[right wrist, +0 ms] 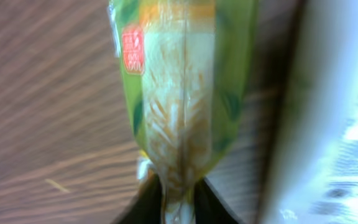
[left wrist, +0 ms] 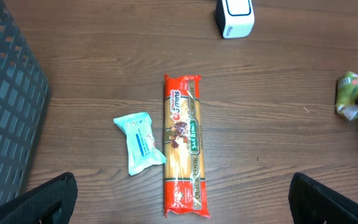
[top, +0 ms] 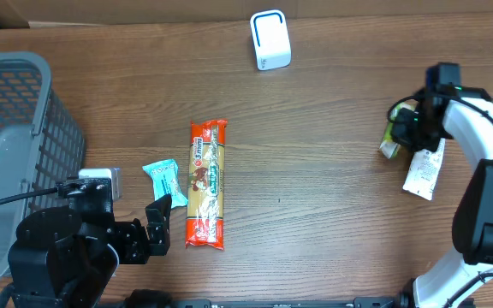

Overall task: Scan the item barcode
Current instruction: 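Carry the tea carton right and set it beside the white tube, then move the right gripper left over the spaghetti pack and grasp it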

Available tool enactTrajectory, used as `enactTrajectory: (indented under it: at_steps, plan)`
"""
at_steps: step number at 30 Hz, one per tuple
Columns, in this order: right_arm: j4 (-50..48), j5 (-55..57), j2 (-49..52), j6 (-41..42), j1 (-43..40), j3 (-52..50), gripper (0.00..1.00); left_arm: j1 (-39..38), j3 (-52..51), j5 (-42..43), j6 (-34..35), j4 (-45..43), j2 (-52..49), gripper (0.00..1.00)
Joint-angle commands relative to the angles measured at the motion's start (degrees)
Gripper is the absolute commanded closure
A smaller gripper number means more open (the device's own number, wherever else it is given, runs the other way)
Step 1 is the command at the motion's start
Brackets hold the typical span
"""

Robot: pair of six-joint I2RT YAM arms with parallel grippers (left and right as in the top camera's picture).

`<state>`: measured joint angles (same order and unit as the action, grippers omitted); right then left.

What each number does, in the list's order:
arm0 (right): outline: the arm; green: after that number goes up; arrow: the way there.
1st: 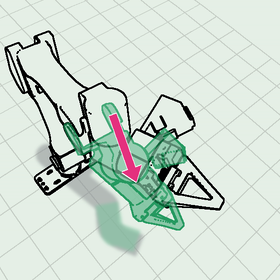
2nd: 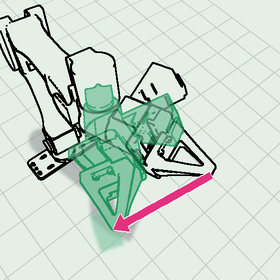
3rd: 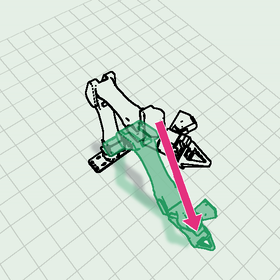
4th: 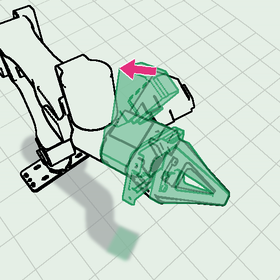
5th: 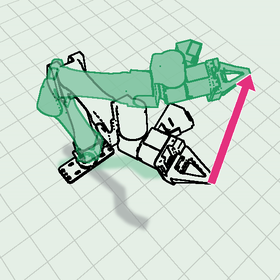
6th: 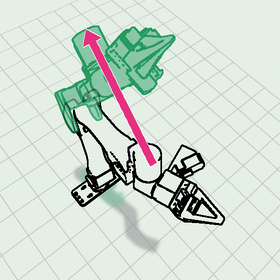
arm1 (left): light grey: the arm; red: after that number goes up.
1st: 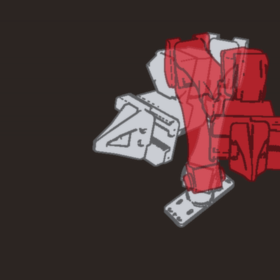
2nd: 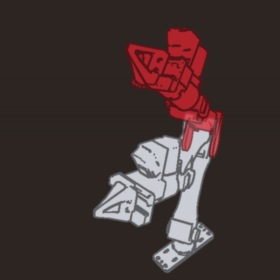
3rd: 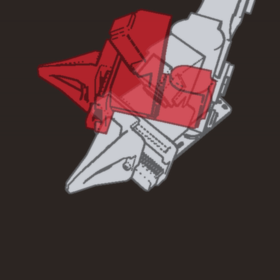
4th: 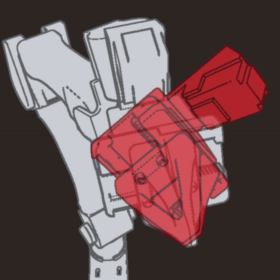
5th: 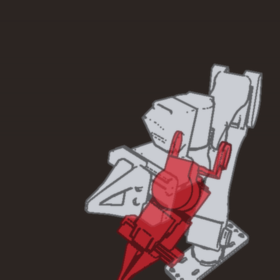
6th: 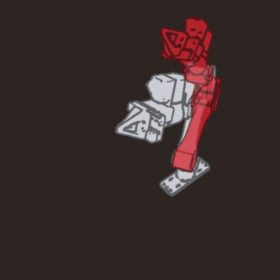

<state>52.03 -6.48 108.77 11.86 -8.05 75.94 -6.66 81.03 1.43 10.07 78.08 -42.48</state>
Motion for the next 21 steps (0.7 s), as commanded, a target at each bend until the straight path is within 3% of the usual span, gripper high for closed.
enactTrajectory:
  at_steps: [1,10,15,21]
  plan:
    - [0.7,0.9,-2.2,0.5,-1.8,-0.4,0.73,0.2,0.3,-0.4,-1.1,-0.1,0.1,0.0]
    - [11.3,-1.2,-2.4,-1.6,-2.5,7.4,0.62,0.2,0.3,-0.4,-1.1,-0.1,0.1,0.0]
    - [19.1,-13.4,-2.6,-4.3,0.3,17.9,0.6,0.2,0.3,-0.4,-1.1,-0.1,0.1,0.0]
    - [12.8,-25.9,-2.5,-4.5,11.0,17.5,0.51,0.2,0.3,-0.4,-1.1,-0.1,0.1,0.0]
